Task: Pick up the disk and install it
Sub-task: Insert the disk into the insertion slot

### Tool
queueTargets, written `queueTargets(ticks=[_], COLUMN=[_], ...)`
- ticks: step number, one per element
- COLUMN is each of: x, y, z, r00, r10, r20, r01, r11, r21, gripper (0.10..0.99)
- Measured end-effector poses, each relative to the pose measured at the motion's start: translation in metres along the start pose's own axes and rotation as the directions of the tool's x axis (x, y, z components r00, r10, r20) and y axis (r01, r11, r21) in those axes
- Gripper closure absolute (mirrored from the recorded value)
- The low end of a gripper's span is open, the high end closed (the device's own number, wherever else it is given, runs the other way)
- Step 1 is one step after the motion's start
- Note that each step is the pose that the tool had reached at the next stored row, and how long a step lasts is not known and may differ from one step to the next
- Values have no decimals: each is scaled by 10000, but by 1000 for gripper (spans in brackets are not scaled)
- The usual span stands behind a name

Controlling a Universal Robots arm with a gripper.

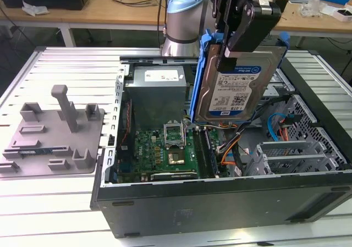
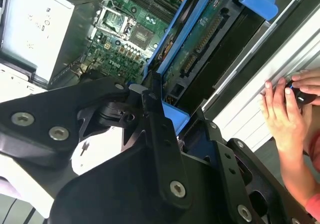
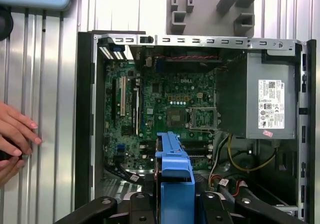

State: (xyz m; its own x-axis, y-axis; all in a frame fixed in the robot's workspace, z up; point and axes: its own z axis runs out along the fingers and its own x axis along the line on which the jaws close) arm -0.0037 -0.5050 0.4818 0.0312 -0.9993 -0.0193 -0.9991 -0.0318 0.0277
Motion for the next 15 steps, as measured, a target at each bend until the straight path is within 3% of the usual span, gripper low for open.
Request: queueTargets(ticks=[7, 9, 15], x=[23, 93, 191], y=[-19, -100, -229], z=[3, -1, -7], r00=[10000, 10000, 10000], r10=[1, 1, 1], r20=[-1, -1, -1], r01=[-1, -1, -1], r11=[10000, 10000, 10000], r21=[2, 2, 2], gripper=[718, 718, 718])
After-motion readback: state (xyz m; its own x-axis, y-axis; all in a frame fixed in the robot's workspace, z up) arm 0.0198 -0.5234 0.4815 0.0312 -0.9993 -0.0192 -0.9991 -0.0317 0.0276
